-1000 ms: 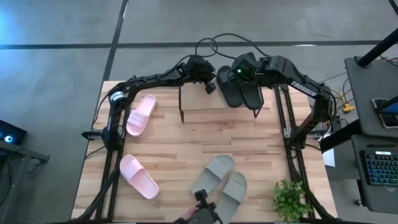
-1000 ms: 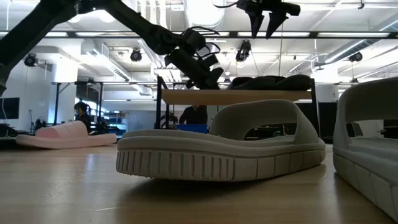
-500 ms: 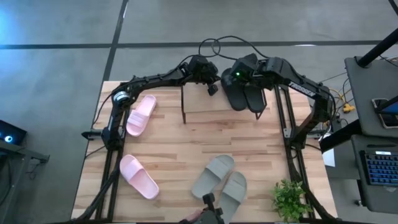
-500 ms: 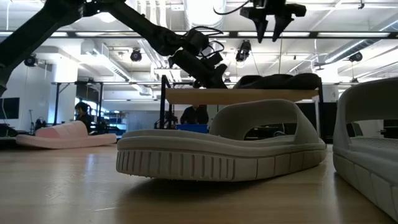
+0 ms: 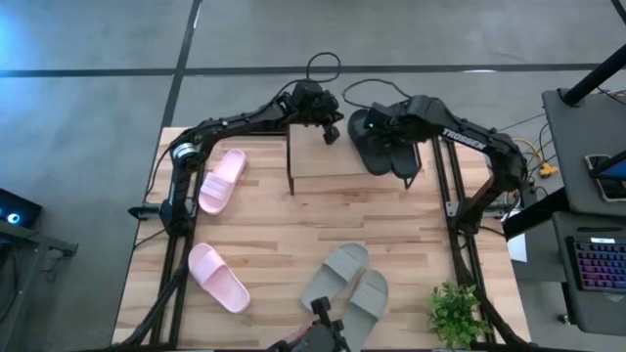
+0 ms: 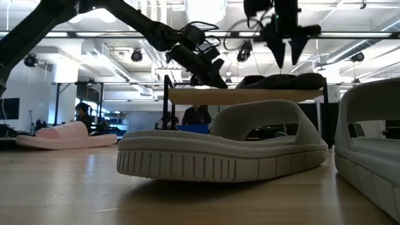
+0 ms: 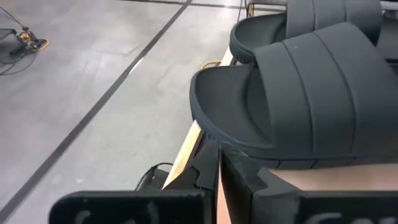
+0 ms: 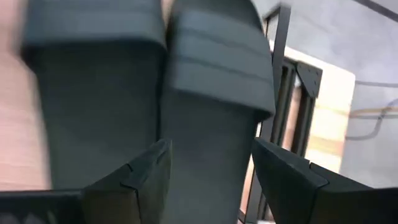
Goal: Pick and place slides into the shelf
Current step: Adjust the pair of black slides on the shelf
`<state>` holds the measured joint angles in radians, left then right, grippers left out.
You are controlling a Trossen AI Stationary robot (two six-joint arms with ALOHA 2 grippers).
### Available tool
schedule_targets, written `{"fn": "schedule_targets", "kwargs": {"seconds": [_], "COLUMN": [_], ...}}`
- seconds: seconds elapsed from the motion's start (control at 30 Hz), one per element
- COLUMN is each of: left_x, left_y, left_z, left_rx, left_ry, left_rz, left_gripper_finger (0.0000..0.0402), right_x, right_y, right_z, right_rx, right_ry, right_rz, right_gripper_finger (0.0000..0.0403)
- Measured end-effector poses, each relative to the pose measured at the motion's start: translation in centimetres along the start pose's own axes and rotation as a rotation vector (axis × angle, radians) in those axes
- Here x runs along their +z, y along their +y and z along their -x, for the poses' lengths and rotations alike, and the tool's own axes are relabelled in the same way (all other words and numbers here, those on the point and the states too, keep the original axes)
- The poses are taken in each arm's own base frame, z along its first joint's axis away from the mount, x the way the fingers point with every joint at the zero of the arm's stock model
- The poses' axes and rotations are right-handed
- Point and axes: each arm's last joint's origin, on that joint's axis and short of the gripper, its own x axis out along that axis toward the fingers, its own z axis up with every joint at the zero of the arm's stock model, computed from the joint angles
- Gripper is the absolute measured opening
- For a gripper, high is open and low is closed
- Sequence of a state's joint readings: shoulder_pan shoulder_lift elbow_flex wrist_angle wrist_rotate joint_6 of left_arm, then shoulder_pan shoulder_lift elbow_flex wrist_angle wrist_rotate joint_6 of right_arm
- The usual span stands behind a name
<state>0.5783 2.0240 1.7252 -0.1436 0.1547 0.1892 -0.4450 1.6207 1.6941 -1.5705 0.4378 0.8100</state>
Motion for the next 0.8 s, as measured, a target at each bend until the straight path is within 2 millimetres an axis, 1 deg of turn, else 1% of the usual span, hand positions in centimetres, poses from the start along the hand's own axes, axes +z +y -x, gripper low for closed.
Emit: {"fn": "schedule_targets", "kwargs": {"seconds": [0.17,0.3,0.43,0.57,0.8], "left_x": [0.0,-0.2,-0.2,-0.2,-0.2], "left_y": [0.0,0.0,0.0,0.0,-0.1], "left_z": [0.1,0.1,0.1,0.1,0.1], "left_rx": [-0.001,-0.004,-0.003,-0.015,-0.025], "left_ry": [0.009,0.021,0.02,0.018,0.017], "left_rz": [-0.004,-0.002,-0.003,-0.003,-0.003], "left_gripper_finger": [0.0001,0.0001,0.0001,0.0001,0.0001], "right_x": [-0.6,-0.4,0.5,1.2,2.0], "right_y": [0.0,0.3,0.4,-0.2,-1.2], "right_z": [-2.6,-3.9,-4.4,-4.8,-5.3], "right_rx": [-0.057,-0.04,-0.006,-0.025,-0.041], "right_ry": [0.079,0.062,0.01,-0.015,-0.016], "right_rz": [0.013,0.014,-0.01,-0.048,-0.062], "right_gripper_finger": [0.0203,0.0203,0.0203,0.02,0.0161]}}
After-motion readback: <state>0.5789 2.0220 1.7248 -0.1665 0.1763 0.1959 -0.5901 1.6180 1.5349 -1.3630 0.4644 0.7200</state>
